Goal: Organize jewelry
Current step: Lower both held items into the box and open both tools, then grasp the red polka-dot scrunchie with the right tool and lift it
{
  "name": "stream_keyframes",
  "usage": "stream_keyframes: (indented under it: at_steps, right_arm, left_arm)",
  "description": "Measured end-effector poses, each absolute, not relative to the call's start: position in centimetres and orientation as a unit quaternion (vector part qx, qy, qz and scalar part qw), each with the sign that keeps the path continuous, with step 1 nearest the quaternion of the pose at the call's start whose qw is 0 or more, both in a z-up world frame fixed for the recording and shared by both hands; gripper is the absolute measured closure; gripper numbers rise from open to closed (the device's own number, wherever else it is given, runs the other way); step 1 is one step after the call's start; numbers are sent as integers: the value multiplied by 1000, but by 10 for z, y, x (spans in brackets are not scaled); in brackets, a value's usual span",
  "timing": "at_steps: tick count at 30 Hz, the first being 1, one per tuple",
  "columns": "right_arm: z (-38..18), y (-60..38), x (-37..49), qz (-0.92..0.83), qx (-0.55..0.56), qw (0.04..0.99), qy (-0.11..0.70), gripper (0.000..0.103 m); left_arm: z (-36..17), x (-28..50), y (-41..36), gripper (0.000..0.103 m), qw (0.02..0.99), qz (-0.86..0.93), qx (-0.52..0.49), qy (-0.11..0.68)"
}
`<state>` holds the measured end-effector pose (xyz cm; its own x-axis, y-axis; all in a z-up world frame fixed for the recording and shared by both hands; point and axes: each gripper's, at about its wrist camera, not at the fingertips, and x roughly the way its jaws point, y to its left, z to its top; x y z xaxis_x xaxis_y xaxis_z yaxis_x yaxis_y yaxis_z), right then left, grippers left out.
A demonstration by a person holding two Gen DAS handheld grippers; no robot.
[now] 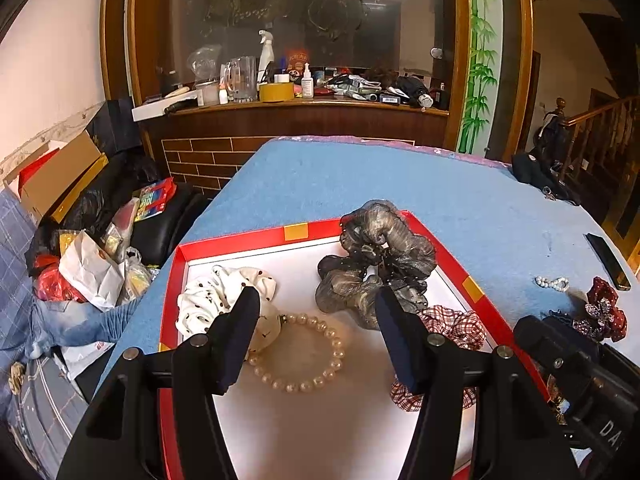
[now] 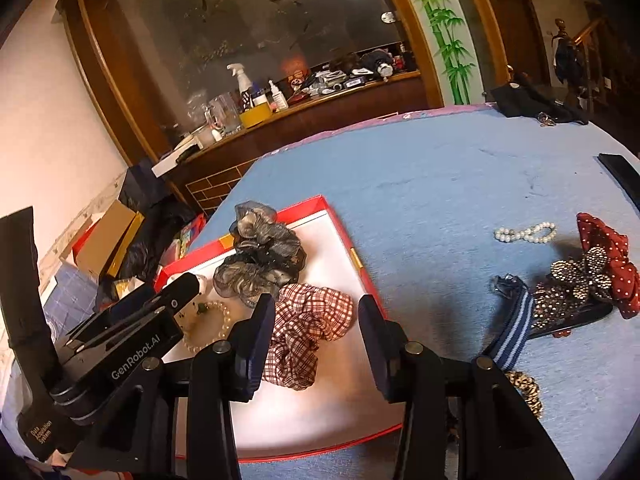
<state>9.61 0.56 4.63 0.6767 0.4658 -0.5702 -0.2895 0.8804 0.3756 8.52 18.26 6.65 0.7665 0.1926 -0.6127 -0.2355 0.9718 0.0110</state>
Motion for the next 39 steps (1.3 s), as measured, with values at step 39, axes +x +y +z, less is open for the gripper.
stream_keyframes:
  at_steps: [39]
  right_arm:
    - [51, -217, 96, 34, 280, 910, 304, 49]
  left_arm:
    - [69, 59, 93, 41, 944, -94, 10, 315]
